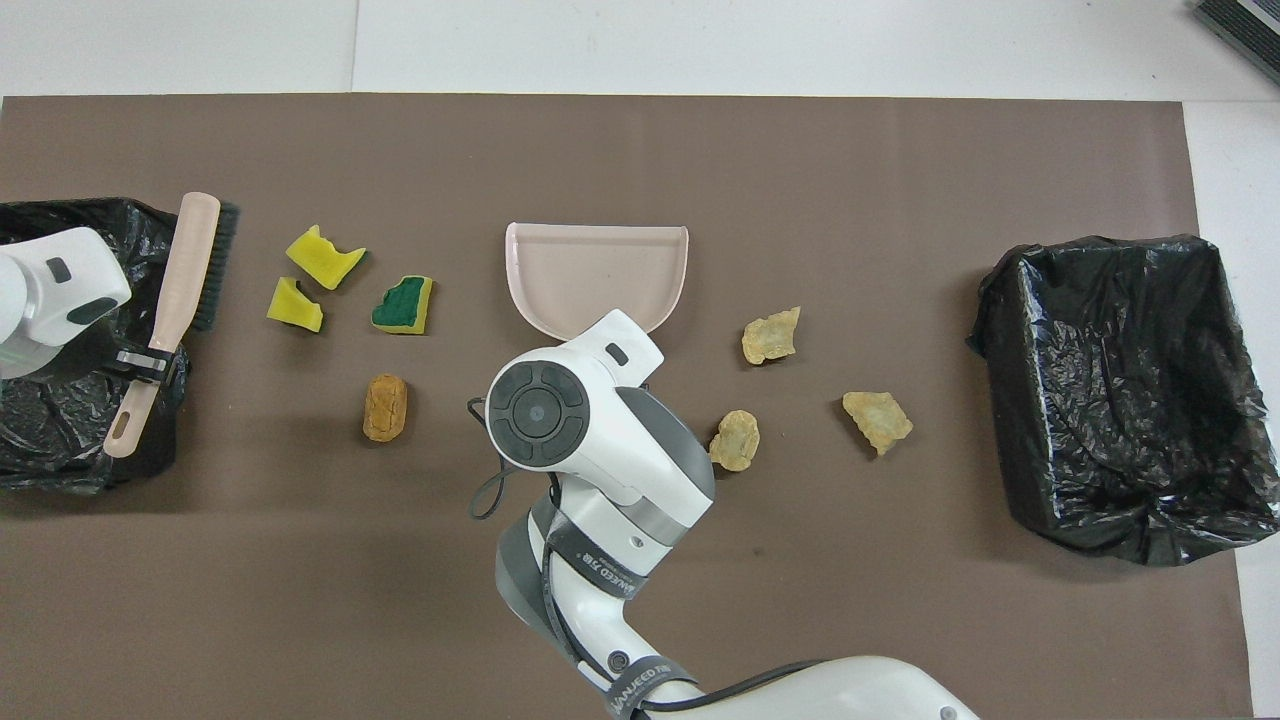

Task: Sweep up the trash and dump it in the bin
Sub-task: 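Grasp the brush with the left gripper while the right gripper grasps the dustpan, then sweep the sponge pieces into the dustpan with the left gripper's brush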

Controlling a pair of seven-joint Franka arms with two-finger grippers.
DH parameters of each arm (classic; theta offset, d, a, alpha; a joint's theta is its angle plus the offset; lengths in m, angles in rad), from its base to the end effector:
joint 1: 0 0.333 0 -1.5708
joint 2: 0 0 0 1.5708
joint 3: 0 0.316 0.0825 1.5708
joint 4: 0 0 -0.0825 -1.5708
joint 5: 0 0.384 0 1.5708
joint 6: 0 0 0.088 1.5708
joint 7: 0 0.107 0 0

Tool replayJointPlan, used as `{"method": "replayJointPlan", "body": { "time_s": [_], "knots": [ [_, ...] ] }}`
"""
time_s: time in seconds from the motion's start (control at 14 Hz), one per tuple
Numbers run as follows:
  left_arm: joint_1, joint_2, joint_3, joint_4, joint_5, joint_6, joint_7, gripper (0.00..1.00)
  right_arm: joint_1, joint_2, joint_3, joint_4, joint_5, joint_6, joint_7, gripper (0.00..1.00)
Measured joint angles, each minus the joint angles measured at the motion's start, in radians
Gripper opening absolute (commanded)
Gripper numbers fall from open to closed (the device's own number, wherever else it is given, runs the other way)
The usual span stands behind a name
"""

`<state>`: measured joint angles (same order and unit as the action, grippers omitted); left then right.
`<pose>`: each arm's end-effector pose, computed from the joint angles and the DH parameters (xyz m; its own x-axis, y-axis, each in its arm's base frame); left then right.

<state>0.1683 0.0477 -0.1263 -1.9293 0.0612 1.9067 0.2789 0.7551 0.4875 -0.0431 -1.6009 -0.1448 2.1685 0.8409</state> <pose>0.5624 0.0289 0.4562 0.9637 -0.2543 -0.0814 -0.2573 -0.9659 -0.0289 0.5249 0.4508 0.3563 0.9866 -0.0423 0.1574 -0.0495 -0.9979 0.0421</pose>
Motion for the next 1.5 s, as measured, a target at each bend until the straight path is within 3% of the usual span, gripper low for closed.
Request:
{"method": "replayJointPlan", "body": {
  "time_s": [0.36,0.72,1.22,1.5],
  "knots": [
    [0.003,0.038,0.001,0.014,0.000,0.006,-0.080,0.00,-0.003,-0.025,-0.005,0.003,0.000,-0.005,-0.070,0.00],
    [-0.003,0.126,-0.013,0.021,0.001,0.007,-0.405,0.00,-0.007,-0.063,-0.006,0.003,0.016,-0.018,-0.168,0.00],
    [-0.065,0.118,-0.030,-0.078,0.001,0.034,-0.416,0.00,-0.094,-0.123,-0.007,-0.001,0.062,-0.198,-0.783,0.00],
    [-0.136,0.093,-0.032,-0.128,0.001,0.056,-0.354,0.00,-0.134,-0.126,-0.007,-0.009,0.062,-0.209,-1.127,0.00]
  ]
}}
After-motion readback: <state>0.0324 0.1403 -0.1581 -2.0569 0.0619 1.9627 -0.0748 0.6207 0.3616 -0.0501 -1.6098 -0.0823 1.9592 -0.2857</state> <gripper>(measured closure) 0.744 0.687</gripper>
